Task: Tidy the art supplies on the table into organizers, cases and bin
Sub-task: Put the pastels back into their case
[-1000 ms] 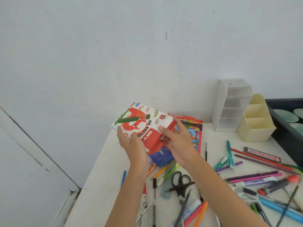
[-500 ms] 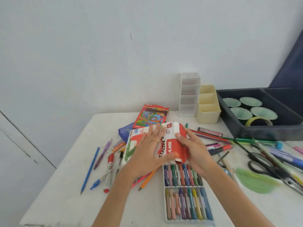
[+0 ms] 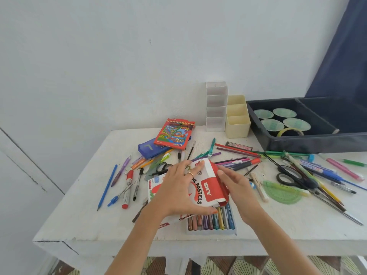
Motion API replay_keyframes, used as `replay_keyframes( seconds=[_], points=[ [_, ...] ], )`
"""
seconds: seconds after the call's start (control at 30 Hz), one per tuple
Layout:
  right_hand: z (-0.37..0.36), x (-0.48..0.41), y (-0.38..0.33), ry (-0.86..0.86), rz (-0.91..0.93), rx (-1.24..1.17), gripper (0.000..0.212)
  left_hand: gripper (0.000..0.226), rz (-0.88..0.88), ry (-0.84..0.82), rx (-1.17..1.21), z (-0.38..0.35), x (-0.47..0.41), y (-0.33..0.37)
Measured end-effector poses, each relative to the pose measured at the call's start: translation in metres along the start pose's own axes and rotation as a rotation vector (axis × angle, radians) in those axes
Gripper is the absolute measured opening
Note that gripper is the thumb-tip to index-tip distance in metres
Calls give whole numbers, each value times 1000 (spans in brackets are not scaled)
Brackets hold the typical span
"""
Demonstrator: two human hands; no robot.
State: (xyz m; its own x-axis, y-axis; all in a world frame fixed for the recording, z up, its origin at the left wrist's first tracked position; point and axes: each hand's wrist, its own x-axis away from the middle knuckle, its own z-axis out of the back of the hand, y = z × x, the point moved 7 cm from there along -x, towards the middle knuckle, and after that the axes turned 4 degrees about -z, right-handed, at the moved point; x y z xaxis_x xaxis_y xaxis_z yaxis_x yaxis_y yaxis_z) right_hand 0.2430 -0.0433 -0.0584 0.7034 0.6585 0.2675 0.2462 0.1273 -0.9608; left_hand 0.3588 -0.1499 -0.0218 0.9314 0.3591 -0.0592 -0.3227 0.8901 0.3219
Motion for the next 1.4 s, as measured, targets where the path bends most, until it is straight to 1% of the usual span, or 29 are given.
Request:
replay_keyframes(
  seconds=[0.07,0.1,0.13,0.17,0.2,0.33,0.4,0.47,0.53,0.57,0.63,0.7,0.8,0.93,1.03,1.1,1.17,1.23,1.27,1.33,1.4],
  points=[
    [14,5,-12,220,207,247,24,115,11,-4,-71,-2,2,-3],
    [16,9,-18,265,284,329,21,115,12,-9,-96,-2,3,-4],
    [15,11,-19,252,307,355,19,114,11,-18,-105,-3,5,-4],
    [11,12,-17,194,281,318,18,114,9,-28,-103,-3,7,-4],
    [6,13,-11,117,215,242,20,113,3,-39,-100,-3,9,-4],
    [-9,18,18,-95,-194,-115,24,114,-54,-66,-141,-7,16,0],
    [-13,24,28,-185,-331,-262,24,115,-73,-66,-158,-12,19,0],
    [-14,28,34,-212,-397,-385,22,115,-73,-81,-157,-16,22,-3],
    [-12,27,35,-210,-398,-451,22,116,-68,-109,-160,-19,24,-6],
    [-12,27,34,-224,-382,-446,22,117,-68,-121,-165,-19,25,-7],
    [-16,29,29,-264,-327,-357,21,118,-66,-119,-160,-19,26,-7],
    [-21,31,25,-264,-261,-243,22,120,-63,-84,-107,-16,26,-6],
    [-26,31,23,-237,-200,-215,20,118,-86,-24,-56,-11,26,-1],
    [-34,35,14,-269,-108,-165,18,117,-83,-16,-76,-8,27,-3],
    [-38,38,11,-273,-38,-77,22,112,-81,-15,-72,-10,25,-8],
    [-39,36,14,-258,-13,-28,22,107,-84,-15,-109,-13,23,-13],
    [-38,30,17,-250,-2,15,19,108,-77,-19,-171,-15,24,-20],
    [-29,18,17,-168,9,86,13,111,-54,-32,-225,-13,26,-27],
    [-20,10,15,-86,43,179,13,113,-33,-41,-237,-11,28,-32],
    [-3,-9,5,86,161,440,18,113,11,-41,-233,-5,30,-42],
    [3,-27,-4,170,250,654,21,116,42,-27,-225,-1,31,-51]
  ],
)
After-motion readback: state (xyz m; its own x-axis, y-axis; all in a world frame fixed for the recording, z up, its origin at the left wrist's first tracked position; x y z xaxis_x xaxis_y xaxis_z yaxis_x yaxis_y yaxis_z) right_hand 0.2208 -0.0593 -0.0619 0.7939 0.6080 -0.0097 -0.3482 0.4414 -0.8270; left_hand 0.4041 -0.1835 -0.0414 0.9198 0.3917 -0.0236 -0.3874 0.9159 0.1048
